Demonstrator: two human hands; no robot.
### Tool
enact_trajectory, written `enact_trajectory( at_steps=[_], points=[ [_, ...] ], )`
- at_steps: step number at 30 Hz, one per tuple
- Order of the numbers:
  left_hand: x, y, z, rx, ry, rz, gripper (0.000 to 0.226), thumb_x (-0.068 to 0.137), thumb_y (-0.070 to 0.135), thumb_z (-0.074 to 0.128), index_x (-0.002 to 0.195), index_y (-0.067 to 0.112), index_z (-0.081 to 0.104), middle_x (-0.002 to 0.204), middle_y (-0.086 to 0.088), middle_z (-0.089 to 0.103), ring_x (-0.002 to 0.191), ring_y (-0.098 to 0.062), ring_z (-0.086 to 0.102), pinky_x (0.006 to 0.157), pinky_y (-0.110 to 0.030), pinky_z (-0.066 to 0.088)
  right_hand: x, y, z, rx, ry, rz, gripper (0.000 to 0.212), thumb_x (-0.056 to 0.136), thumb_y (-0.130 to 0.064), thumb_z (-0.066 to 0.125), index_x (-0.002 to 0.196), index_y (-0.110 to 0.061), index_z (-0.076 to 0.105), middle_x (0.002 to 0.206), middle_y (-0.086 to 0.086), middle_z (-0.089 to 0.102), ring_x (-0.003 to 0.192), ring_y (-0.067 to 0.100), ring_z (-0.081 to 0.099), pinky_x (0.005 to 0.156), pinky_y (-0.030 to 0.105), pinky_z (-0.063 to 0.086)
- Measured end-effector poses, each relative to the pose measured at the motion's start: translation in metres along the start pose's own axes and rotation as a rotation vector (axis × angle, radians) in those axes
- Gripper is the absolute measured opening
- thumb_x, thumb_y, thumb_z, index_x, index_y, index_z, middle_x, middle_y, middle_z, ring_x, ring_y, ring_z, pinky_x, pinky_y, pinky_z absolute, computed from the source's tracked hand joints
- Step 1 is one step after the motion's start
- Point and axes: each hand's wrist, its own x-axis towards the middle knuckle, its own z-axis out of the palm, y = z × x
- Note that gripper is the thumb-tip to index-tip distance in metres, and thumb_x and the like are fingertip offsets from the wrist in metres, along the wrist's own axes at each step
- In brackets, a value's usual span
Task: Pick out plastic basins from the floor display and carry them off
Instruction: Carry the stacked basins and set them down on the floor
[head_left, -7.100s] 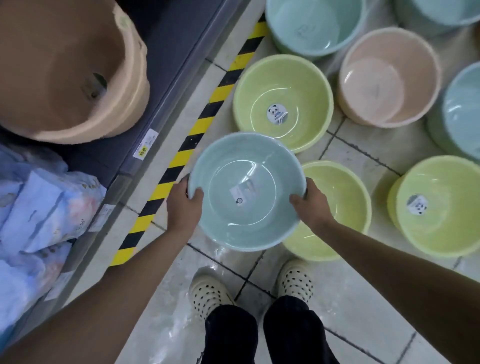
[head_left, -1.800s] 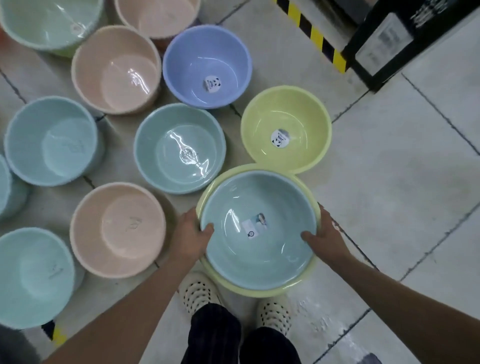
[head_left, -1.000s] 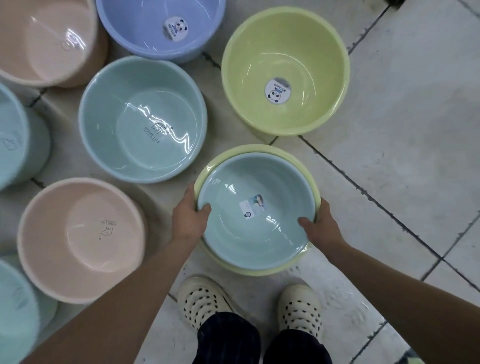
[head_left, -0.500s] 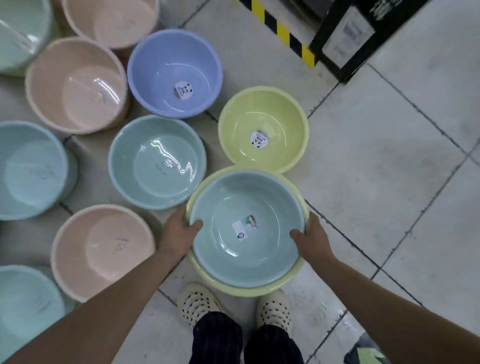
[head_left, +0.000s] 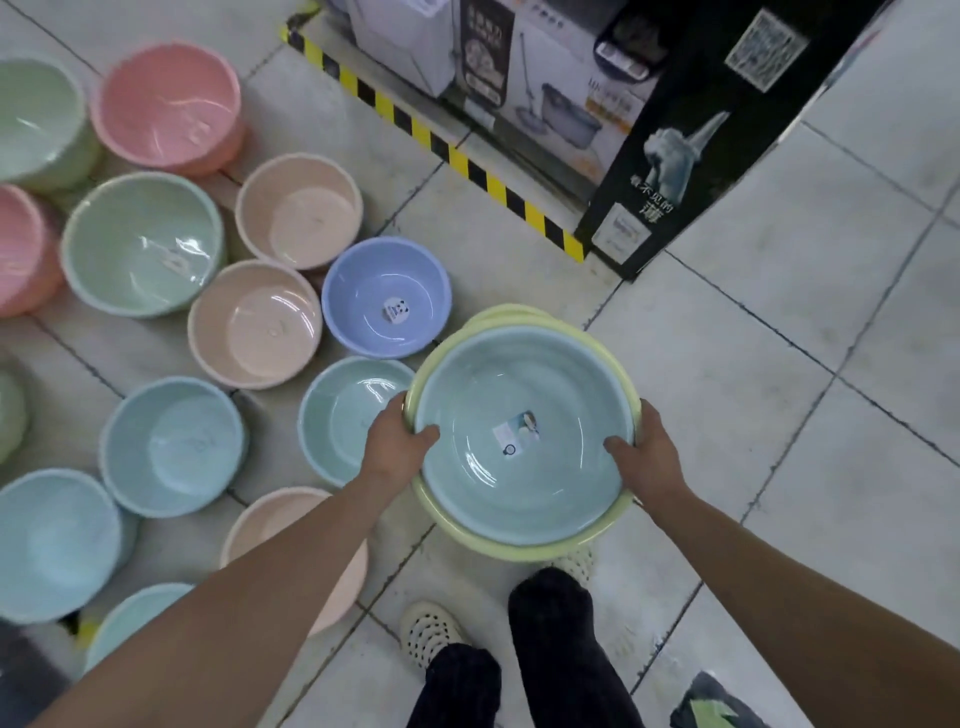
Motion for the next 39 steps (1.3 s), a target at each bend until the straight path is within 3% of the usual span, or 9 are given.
enact_trajectory(
  at_steps=[3, 8, 12, 15, 22, 28, 32, 39],
  points=[
    [0.008, 0.030, 0.004, -0.020, -0.001, -0.021, 0.044, 0.081, 0.015, 0.073, 0.123, 0.017, 0.058, 0.102, -0.001, 0.069, 0.097, -0.025, 0.067, 0.091, -0.038, 0.054, 0.020, -0.015, -0.020, -0.007, -0.009, 0.006, 0.059, 0.086, -0.008, 0.061, 0.140, -0.021, 0.040, 0.111, 0.003, 0.056, 0.098, 0.027, 0.055, 0.079, 0.032, 0.041],
    [0.042, 0.064, 0.031, -0.032, 0.045, -0.020, 0.047, 0.082, 0.014, 0.074, 0.127, 0.014, 0.058, 0.101, 0.000, 0.065, 0.094, -0.023, 0.064, 0.083, -0.027, 0.046, 0.077, -0.026, -0.035, -0.013, -0.053, 0.054, 0.061, 0.087, -0.009, 0.061, 0.142, -0.021, 0.038, 0.112, 0.004, 0.057, 0.099, 0.028, 0.056, 0.078, 0.033, 0.044],
    [0.086, 0.064, 0.058, -0.069, 0.087, -0.046, 0.054, 0.083, 0.011, 0.072, 0.133, 0.020, 0.055, 0.102, 0.003, 0.064, 0.096, -0.021, 0.063, 0.085, -0.027, 0.045, 0.128, -0.018, -0.022, -0.032, -0.065, 0.074, 0.065, 0.087, -0.010, 0.061, 0.145, -0.021, 0.035, 0.116, 0.007, 0.058, 0.098, 0.028, 0.056, 0.080, 0.038, 0.049],
    [0.115, 0.050, 0.076, -0.065, 0.108, -0.071, 0.053, 0.082, 0.009, 0.072, 0.132, 0.018, 0.056, 0.103, 0.003, 0.064, 0.097, -0.020, 0.063, 0.087, -0.027, 0.046, 0.164, -0.003, -0.005, -0.046, -0.081, 0.134, 0.068, 0.086, -0.013, 0.062, 0.147, -0.024, 0.033, 0.121, 0.007, 0.059, 0.101, 0.031, 0.059, 0.086, 0.044, 0.053],
    [0.174, 0.004, 0.114, 0.023, 0.111, -0.155, 0.043, 0.085, 0.014, 0.072, 0.124, 0.014, 0.057, 0.099, 0.002, 0.059, 0.089, -0.020, 0.057, 0.078, -0.026, 0.039, 0.238, 0.041, 0.036, -0.123, -0.117, 0.179, 0.061, 0.085, -0.018, 0.066, 0.142, -0.022, 0.042, 0.121, 0.007, 0.064, 0.094, 0.027, 0.060, 0.076, 0.033, 0.049],
    [0.219, -0.043, 0.142, 0.079, 0.093, -0.193, 0.025, 0.084, 0.017, 0.072, 0.107, 0.015, 0.061, 0.096, -0.002, 0.065, 0.084, -0.021, 0.061, 0.072, -0.028, 0.045, 0.284, 0.074, 0.069, -0.129, -0.135, 0.188, 0.065, 0.086, -0.018, 0.066, 0.145, -0.023, 0.039, 0.116, 0.002, 0.060, 0.091, 0.021, 0.055, 0.076, 0.029, 0.046],
    [0.253, -0.064, 0.157, 0.101, 0.103, -0.210, 0.029, 0.084, 0.019, 0.071, 0.111, 0.013, 0.062, 0.097, -0.003, 0.066, 0.088, -0.025, 0.063, 0.079, -0.032, 0.051, 0.310, 0.094, 0.089, -0.125, -0.136, 0.186, 0.064, 0.085, -0.019, 0.067, 0.143, -0.023, 0.040, 0.111, -0.002, 0.057, 0.091, 0.019, 0.054, 0.075, 0.027, 0.043],
    [0.301, -0.087, 0.177, 0.168, 0.090, -0.136, 0.032, 0.078, 0.022, 0.072, 0.108, 0.011, 0.067, 0.098, -0.008, 0.071, 0.087, -0.028, 0.067, 0.082, -0.036, 0.055, 0.343, 0.127, 0.124, -0.082, -0.051, 0.236, 0.067, 0.082, -0.022, 0.069, 0.143, -0.027, 0.042, 0.125, 0.003, 0.062, 0.103, 0.026, 0.062, 0.084, 0.037, 0.054]
  ],
)
